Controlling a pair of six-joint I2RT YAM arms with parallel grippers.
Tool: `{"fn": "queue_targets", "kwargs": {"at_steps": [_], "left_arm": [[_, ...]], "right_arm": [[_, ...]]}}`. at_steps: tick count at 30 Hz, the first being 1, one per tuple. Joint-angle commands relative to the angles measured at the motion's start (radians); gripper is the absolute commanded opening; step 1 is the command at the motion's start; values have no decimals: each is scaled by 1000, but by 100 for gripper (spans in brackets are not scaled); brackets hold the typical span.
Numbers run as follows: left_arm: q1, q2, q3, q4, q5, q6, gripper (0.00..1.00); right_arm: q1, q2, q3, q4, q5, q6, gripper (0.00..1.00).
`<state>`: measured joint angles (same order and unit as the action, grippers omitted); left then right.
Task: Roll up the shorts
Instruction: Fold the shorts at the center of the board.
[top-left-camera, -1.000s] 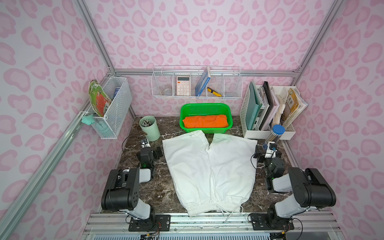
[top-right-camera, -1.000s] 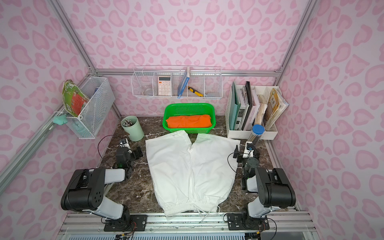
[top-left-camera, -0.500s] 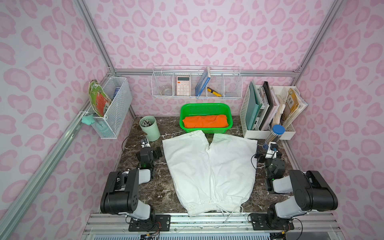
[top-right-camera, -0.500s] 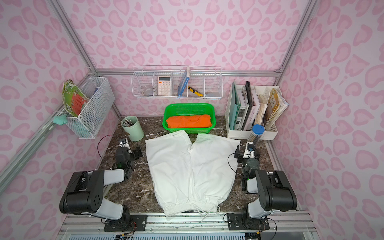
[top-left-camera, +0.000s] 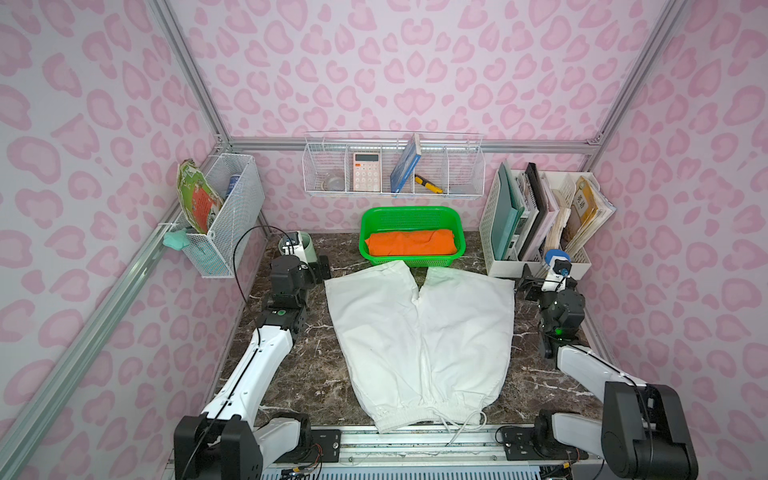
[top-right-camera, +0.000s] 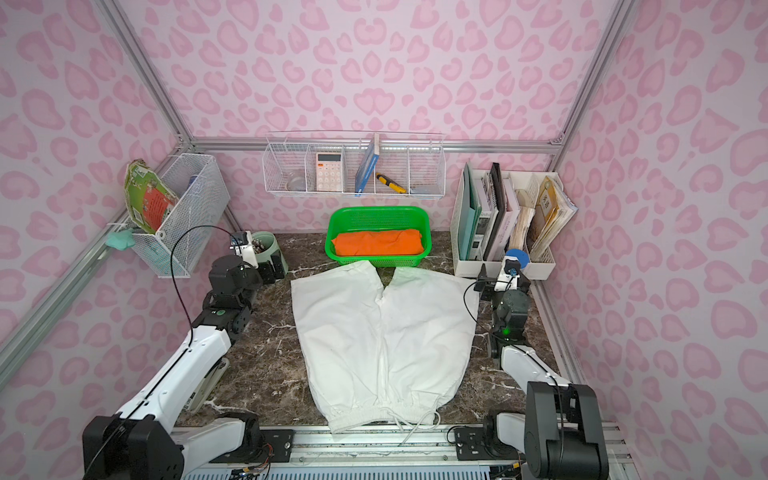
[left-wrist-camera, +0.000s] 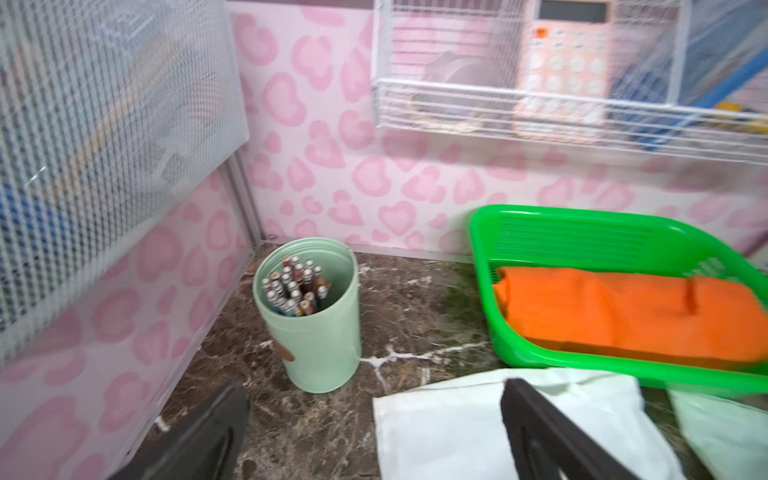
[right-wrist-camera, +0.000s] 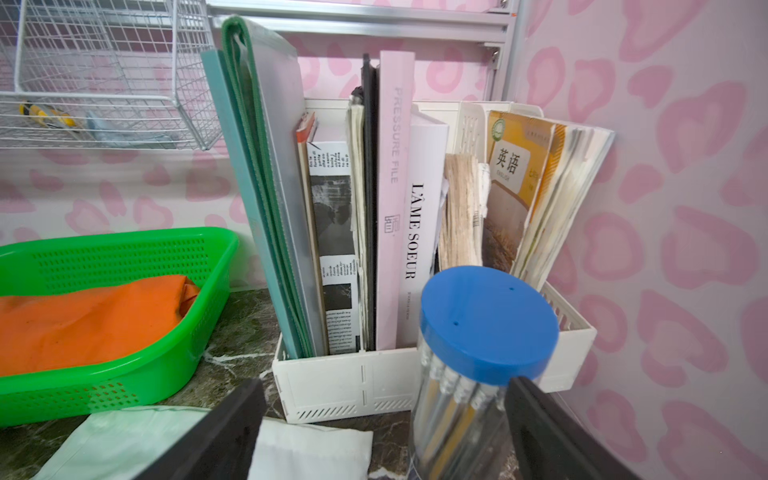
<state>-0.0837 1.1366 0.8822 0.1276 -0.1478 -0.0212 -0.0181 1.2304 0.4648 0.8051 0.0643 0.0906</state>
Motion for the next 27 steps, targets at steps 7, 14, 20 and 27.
{"fn": "queue_targets", "kwargs": {"at_steps": [7,14,20,27], "left_arm": [[-207,1,175,-298,125,95,99],[-372,131,302,-419,206,89,99],[-540,274,345,-389,281,31,99],[-724,485,427,-406,322,-13,99]], "right_arm": [[0,72,276,-568,-141,34,90],[1,173,384,-805,-129,60,89],[10,286,459,-932,-107,104,85],[97,433,551,-1030,32,138,85]]}}
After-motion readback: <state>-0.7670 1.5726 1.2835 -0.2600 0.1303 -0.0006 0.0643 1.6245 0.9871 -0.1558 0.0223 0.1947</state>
